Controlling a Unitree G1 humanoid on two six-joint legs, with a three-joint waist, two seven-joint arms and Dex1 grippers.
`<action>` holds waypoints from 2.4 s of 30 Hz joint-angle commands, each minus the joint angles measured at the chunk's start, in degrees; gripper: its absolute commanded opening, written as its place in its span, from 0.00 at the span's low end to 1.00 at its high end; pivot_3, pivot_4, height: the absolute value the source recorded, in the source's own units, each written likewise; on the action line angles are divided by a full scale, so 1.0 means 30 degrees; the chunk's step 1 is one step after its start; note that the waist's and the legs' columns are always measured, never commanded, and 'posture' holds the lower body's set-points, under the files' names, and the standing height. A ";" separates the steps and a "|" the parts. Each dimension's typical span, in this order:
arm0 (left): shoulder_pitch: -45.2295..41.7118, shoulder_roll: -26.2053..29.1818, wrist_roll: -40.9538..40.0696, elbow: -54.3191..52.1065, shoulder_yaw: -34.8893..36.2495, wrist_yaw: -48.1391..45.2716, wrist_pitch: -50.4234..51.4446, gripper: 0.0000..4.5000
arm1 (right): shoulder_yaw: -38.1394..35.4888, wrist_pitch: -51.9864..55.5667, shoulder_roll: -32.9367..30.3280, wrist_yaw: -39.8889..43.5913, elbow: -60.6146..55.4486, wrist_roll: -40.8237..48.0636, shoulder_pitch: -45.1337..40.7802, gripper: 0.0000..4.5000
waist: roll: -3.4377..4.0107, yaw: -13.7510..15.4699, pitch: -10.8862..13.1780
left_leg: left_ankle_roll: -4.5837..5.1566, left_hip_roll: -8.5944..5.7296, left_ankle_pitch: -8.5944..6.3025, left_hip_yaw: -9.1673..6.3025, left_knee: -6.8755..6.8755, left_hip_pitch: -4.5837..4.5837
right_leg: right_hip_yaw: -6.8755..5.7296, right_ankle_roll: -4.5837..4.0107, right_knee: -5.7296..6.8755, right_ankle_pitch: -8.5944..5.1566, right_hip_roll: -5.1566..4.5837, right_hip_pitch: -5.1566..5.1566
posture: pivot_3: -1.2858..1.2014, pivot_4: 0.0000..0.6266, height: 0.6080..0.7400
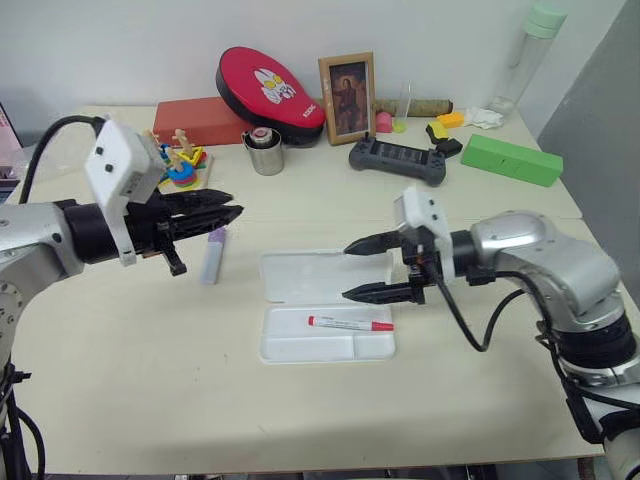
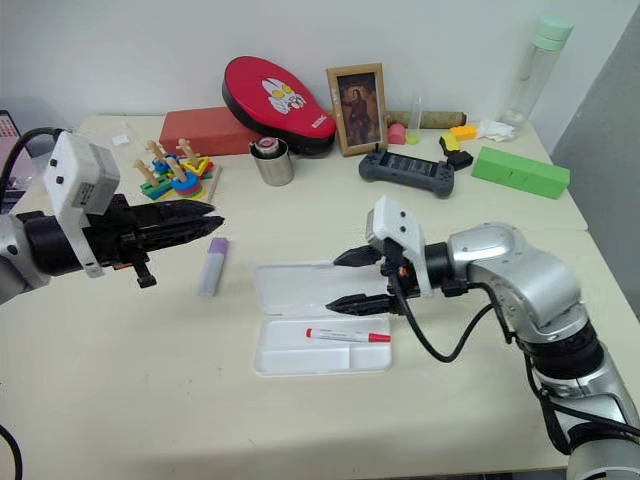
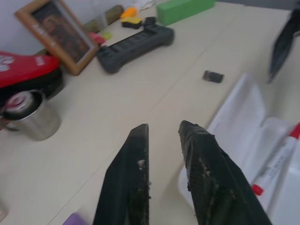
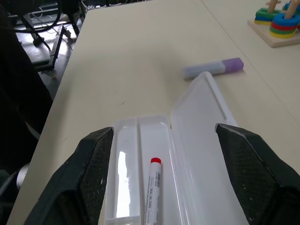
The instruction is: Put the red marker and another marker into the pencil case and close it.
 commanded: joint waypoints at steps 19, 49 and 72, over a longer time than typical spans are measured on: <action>-0.0361 -0.6613 0.7327 0.3418 -0.2977 1.0274 0.1876 0.62 | -0.1538 -0.0471 0.0054 -0.2585 0.0933 0.0240 -0.1336 0.80 | -0.0018 0.0041 -0.0003 | -0.0004 -0.0005 0.0004 -0.0013 0.0036 -0.0005 | -0.0002 -0.0004 0.0094 0.0002 0.0000 -0.0027 | 0.52 0.24 1.00; -0.1688 -1.0749 0.7944 0.8004 -0.2139 1.0855 0.3348 0.89 | -0.1727 0.0025 -0.0333 -0.3231 0.0138 0.0918 -0.1009 0.80 | -0.0021 0.0016 -0.0008 | -0.0010 -0.0010 0.0008 -0.0021 0.0108 -0.0001 | -0.0002 -0.0004 0.0165 0.0002 0.0000 -0.0018 | 0.52 0.24 1.00; -0.1501 -1.0096 0.9416 0.7810 -0.3021 1.0010 0.2489 0.26 | -0.1725 -0.0099 -0.0518 -0.3542 0.0052 0.1162 -0.0880 0.80 | -0.0021 0.0031 -0.0009 | -0.0013 -0.0012 0.0010 -0.0024 0.0111 0.0001 | -0.0002 -0.0003 0.0173 0.0001 0.0000 -0.0018 | 0.52 0.24 1.00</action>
